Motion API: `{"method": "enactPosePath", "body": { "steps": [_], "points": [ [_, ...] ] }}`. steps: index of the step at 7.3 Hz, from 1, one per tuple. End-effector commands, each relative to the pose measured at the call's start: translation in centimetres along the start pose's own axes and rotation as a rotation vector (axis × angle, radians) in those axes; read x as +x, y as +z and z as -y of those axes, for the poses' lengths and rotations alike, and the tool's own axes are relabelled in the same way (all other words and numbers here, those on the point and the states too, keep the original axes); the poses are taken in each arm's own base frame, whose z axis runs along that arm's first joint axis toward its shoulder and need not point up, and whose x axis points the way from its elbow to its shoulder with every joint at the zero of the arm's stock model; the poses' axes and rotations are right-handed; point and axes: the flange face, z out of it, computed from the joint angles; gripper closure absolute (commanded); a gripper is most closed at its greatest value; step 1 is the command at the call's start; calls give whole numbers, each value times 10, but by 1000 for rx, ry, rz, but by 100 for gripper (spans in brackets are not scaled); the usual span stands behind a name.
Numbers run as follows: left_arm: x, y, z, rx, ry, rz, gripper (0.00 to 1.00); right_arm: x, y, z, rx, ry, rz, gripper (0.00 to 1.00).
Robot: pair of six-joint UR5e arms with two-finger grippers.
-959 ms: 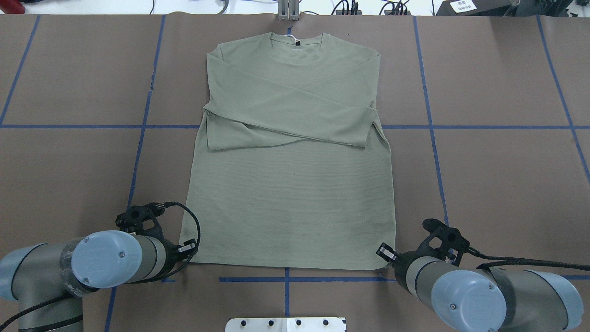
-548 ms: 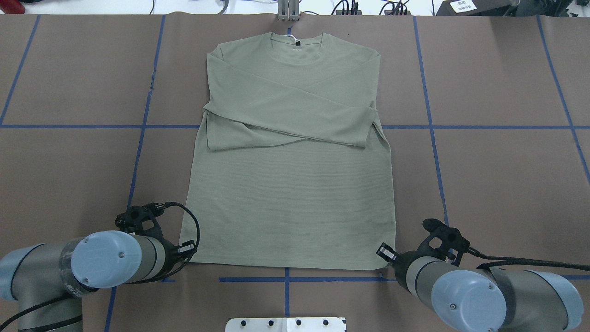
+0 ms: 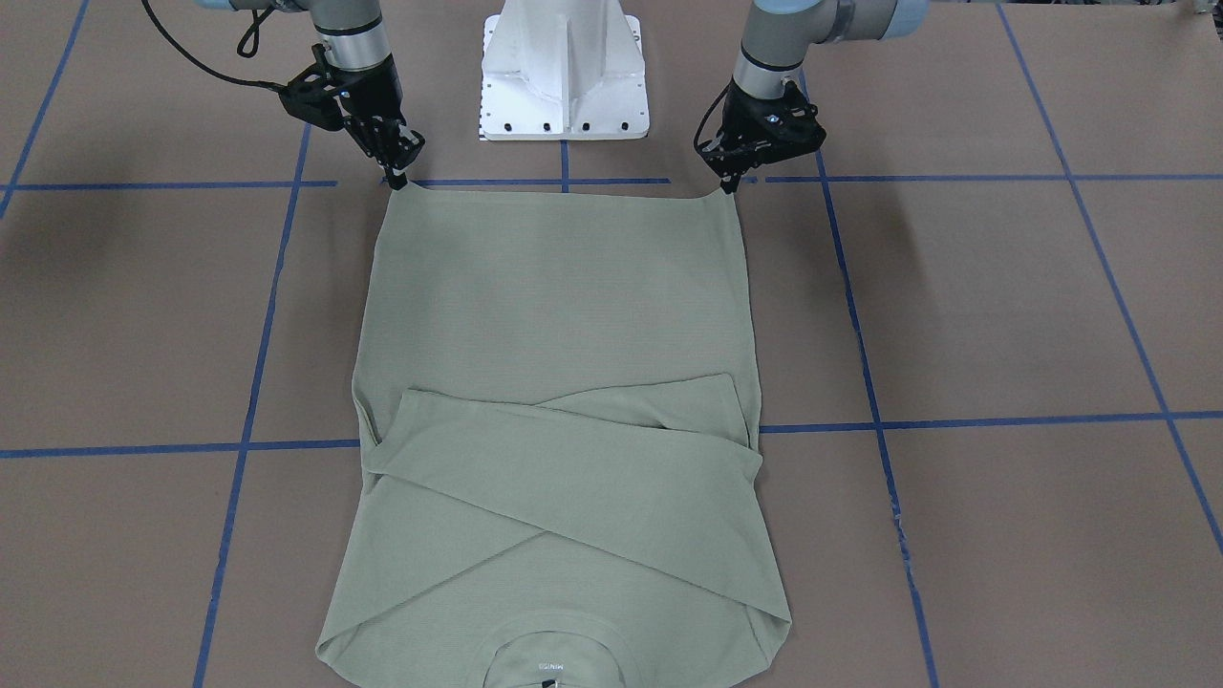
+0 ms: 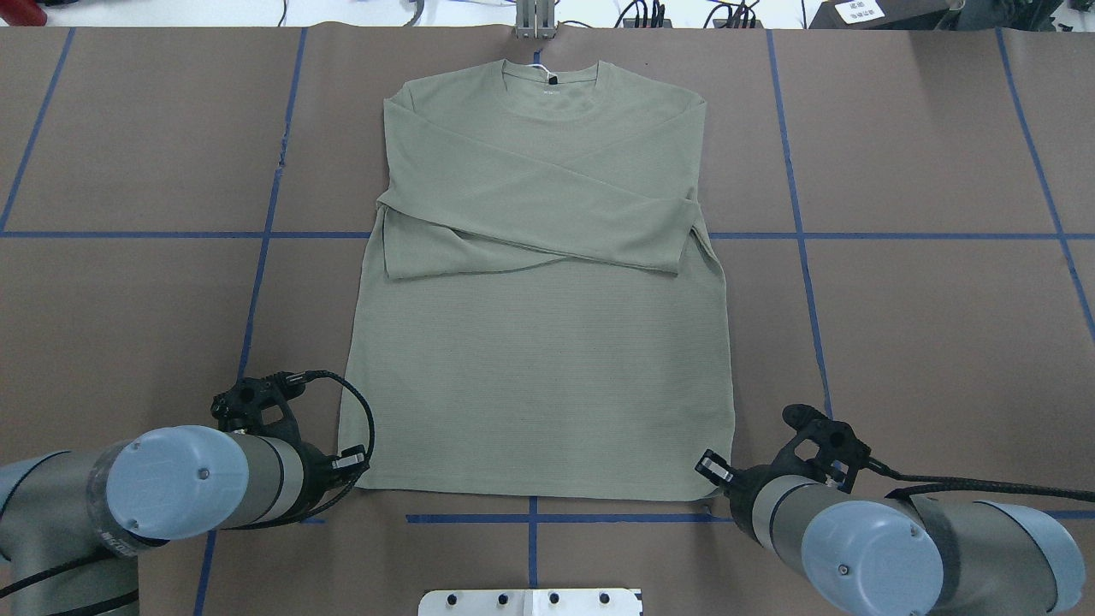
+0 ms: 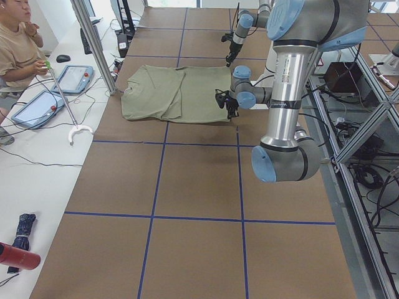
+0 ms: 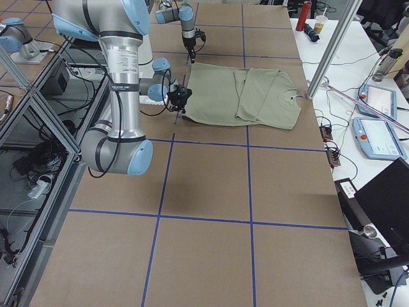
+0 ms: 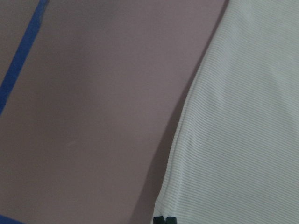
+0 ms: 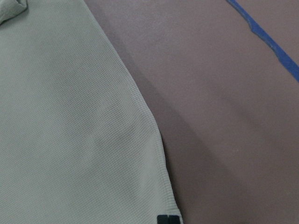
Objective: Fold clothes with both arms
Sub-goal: 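Grasp both hem corners nearest the robot with left and right grippers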
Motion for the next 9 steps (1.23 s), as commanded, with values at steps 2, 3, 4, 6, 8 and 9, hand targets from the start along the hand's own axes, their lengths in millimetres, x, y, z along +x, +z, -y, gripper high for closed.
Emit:
{"method": "enactPosePath", "body": {
  "steps": [2,3,4,6,8,9],
  "points": [
    [6,-49,-17,-59,1,-43,100,16,-53,-7,-86,-27,18,100],
    [-3,-62,-30,-84,5,-51,100,31,-67,0,-95,-39,6,100],
    [-6,-76,-50,-127,-34,-65,100,36,-80,1,-117,-44,2,100],
    [-3,-103,-61,-163,-59,-110,100,45,-113,6,-161,-49,7,100],
    [3,-118,-48,-162,-60,-138,100,30,-118,38,-100,-23,47,100],
    [13,-123,-25,-114,-16,-170,100,20,-104,48,-55,-83,41,100]
  ]
}}
